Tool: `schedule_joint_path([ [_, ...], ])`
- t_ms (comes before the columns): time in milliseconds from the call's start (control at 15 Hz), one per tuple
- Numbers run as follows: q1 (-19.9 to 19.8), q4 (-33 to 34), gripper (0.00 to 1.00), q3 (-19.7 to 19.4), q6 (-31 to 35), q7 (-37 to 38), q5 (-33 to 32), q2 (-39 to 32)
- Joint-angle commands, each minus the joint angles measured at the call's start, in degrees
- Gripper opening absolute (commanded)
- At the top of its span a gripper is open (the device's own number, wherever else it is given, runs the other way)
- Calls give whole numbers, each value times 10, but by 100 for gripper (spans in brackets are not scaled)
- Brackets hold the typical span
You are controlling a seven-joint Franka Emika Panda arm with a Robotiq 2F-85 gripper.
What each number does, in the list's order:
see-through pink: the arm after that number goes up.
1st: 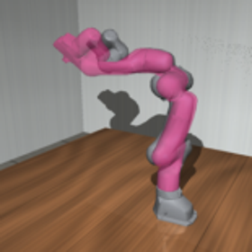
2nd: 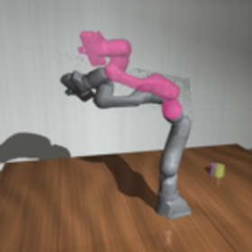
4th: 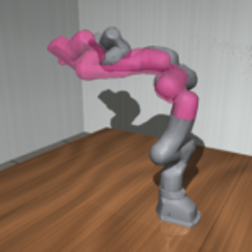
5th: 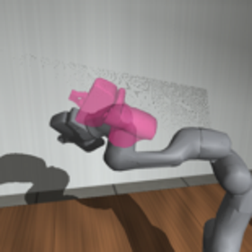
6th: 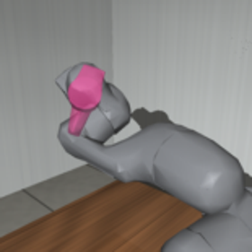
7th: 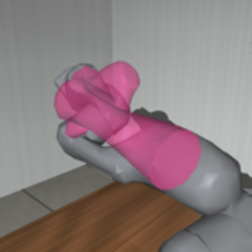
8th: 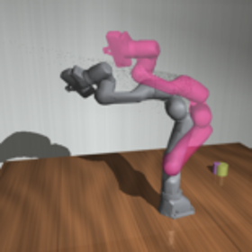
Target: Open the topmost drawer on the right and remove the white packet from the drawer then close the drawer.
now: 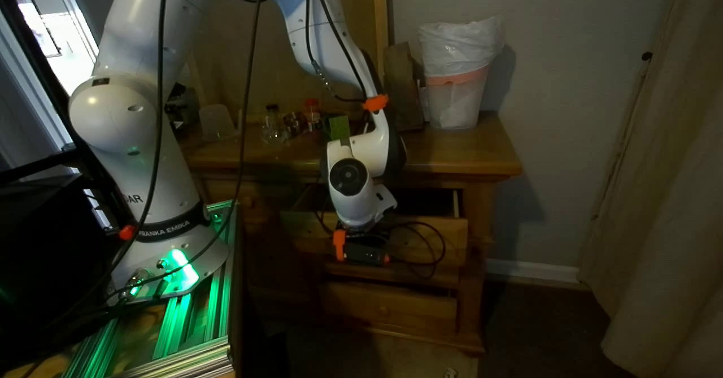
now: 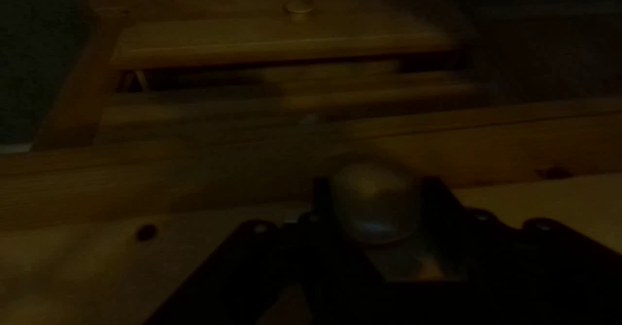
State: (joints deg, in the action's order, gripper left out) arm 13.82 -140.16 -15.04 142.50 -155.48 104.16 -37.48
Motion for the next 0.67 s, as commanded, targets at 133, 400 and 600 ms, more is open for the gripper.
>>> schedule_joint_path([
  [133,-2,-40,24,-75,29,-19,-38,45],
  [400,2,-45,24,-88,29,-15,-48,44],
  [600,-45,-56,82,-48,84,6,-83,74],
])
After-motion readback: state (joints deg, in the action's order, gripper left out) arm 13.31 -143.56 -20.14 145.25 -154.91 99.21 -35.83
